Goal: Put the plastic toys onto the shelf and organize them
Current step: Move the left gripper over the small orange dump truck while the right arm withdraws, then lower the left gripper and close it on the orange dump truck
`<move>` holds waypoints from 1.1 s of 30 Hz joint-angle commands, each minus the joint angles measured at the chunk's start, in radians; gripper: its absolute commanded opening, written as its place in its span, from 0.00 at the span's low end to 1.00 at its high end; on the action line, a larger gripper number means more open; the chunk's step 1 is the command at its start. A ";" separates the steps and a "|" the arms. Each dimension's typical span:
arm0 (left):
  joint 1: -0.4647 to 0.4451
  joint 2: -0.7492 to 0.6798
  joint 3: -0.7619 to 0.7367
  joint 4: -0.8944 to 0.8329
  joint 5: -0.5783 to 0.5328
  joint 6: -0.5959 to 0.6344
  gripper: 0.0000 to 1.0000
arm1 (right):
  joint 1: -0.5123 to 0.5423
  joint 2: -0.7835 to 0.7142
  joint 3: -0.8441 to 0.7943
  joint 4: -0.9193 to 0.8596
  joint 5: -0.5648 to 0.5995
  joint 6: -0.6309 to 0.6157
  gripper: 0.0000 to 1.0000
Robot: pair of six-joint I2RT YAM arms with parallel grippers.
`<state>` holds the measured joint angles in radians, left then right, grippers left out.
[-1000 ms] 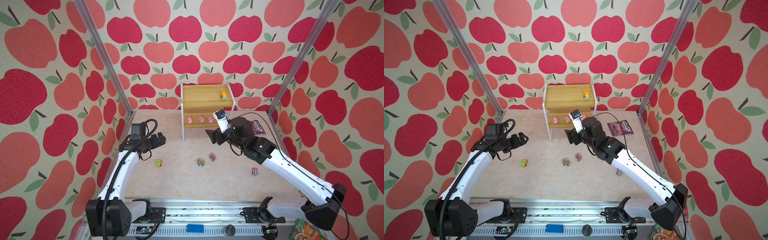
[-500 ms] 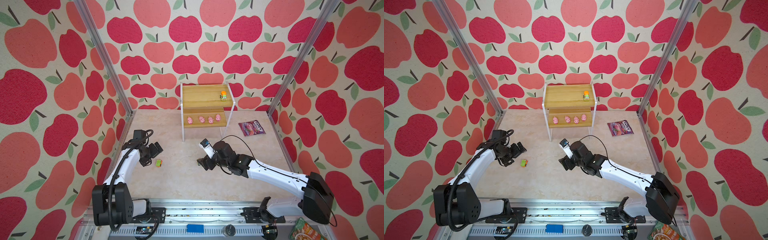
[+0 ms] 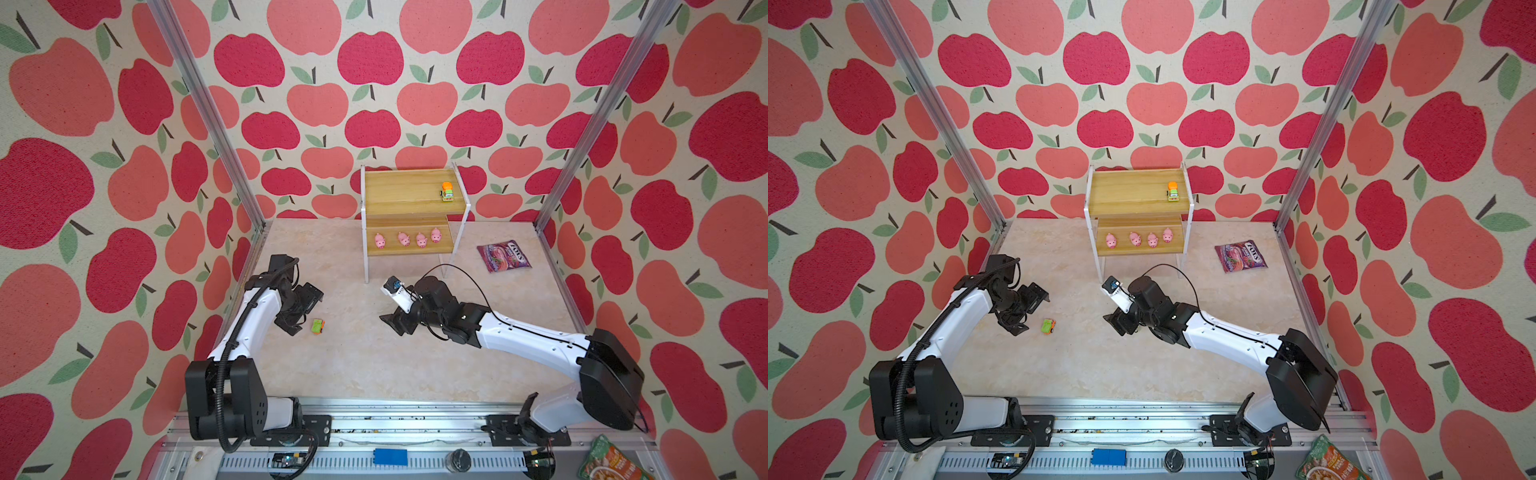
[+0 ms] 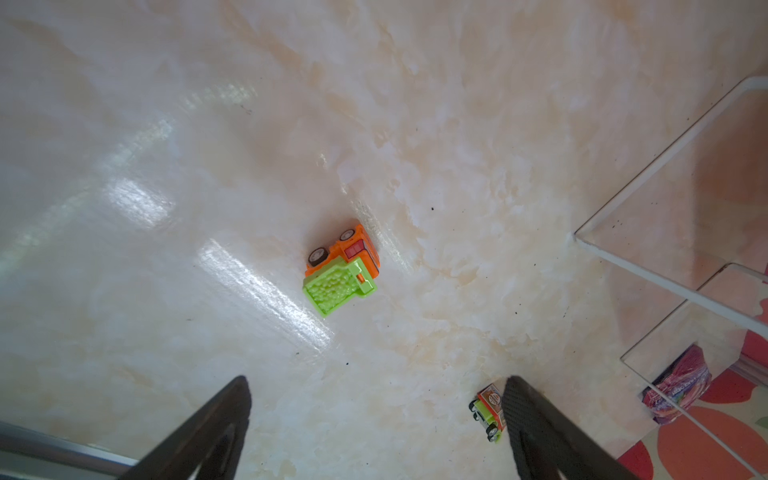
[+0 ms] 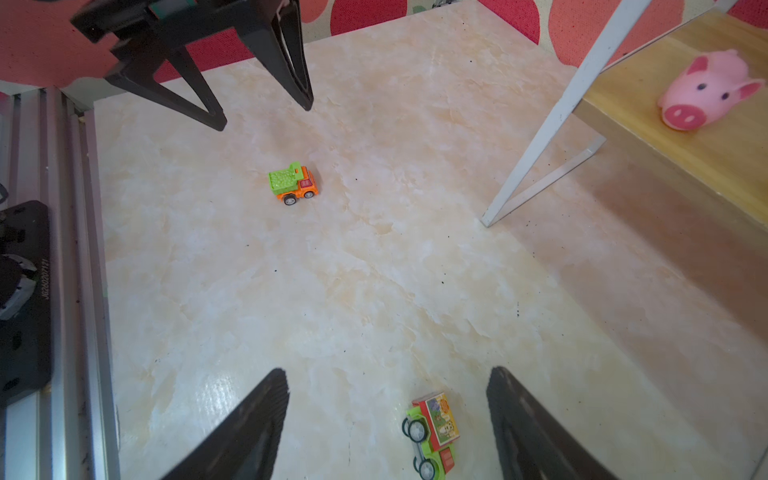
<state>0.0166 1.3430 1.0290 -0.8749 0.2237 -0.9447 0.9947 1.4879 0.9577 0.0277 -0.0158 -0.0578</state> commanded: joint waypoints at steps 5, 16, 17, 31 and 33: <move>-0.067 -0.016 0.001 -0.076 -0.196 -0.277 0.99 | 0.006 0.001 -0.046 0.046 0.007 -0.013 0.77; -0.091 0.064 -0.060 0.026 -0.141 -0.394 0.95 | 0.036 -0.040 -0.096 0.025 -0.013 0.009 0.76; -0.092 0.076 -0.069 0.046 -0.139 -0.394 0.95 | 0.036 -0.042 -0.096 0.020 -0.015 0.007 0.76; -0.084 0.209 -0.160 0.238 -0.068 -0.351 0.87 | 0.039 -0.060 -0.094 -0.018 -0.016 0.029 0.74; -0.082 0.212 -0.169 0.237 -0.077 -0.345 0.85 | 0.041 -0.058 -0.086 -0.027 -0.013 0.029 0.74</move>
<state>-0.0696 1.5433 0.8783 -0.6525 0.1574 -1.2446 1.0279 1.4509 0.8707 0.0380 -0.0208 -0.0513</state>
